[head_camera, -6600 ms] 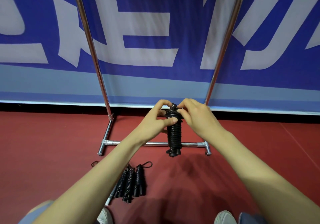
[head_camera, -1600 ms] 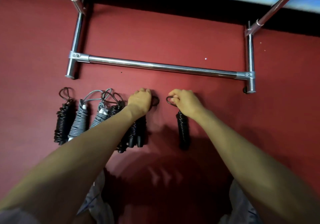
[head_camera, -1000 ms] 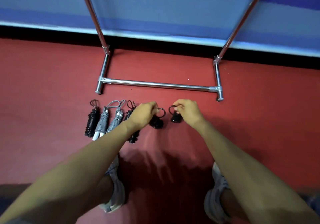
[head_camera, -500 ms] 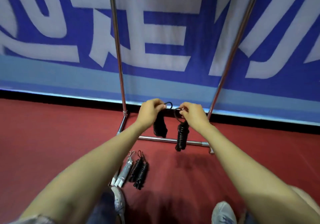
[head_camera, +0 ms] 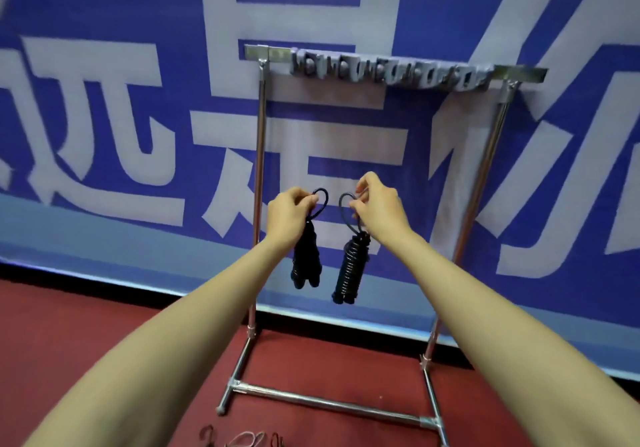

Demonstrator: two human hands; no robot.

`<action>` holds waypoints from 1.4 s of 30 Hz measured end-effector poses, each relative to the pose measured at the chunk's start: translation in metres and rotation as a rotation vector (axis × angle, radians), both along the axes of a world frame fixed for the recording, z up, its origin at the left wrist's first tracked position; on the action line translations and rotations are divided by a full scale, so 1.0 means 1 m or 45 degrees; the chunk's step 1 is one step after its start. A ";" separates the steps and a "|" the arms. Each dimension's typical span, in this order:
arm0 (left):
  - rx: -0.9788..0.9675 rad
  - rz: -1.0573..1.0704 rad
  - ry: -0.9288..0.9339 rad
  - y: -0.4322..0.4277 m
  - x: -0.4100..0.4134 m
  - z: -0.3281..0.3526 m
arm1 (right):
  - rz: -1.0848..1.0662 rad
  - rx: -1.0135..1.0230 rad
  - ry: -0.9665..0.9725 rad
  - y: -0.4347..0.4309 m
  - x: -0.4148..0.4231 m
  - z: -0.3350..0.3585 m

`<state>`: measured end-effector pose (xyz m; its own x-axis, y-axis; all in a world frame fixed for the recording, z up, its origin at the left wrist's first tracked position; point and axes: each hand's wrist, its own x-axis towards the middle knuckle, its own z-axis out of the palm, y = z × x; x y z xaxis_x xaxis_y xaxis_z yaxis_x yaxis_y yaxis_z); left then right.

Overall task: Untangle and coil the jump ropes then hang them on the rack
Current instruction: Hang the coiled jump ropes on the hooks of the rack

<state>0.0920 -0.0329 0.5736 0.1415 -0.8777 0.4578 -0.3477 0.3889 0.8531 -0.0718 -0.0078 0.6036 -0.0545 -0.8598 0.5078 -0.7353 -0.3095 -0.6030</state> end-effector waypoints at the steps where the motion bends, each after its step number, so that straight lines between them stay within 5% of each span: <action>1: -0.036 0.006 0.014 -0.010 0.001 0.005 | 0.017 -0.029 0.004 -0.011 0.003 0.006; 6: -0.110 0.008 0.221 -0.068 0.003 0.027 | 0.078 -0.033 -0.065 -0.074 0.011 0.024; 11: -0.190 0.060 0.141 -0.118 0.016 0.060 | 0.143 -0.123 -0.184 -0.125 0.016 0.055; 23: -0.382 0.086 0.272 -0.166 0.020 0.164 | 0.166 -0.408 -0.069 -0.171 0.023 0.151; 31: -0.338 0.190 0.609 -0.193 0.029 0.204 | 0.208 -0.435 -0.115 -0.182 0.026 0.163; 42: -0.254 0.135 0.429 -0.222 0.026 0.193 | 0.271 -0.437 -0.215 -0.198 0.015 0.167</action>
<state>0.1180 -0.2549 0.7667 0.3974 -0.7490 0.5302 -0.1086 0.5354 0.8376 -0.0564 -0.2055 0.7704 -0.0011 -0.6439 0.7651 -0.5333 -0.6469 -0.5451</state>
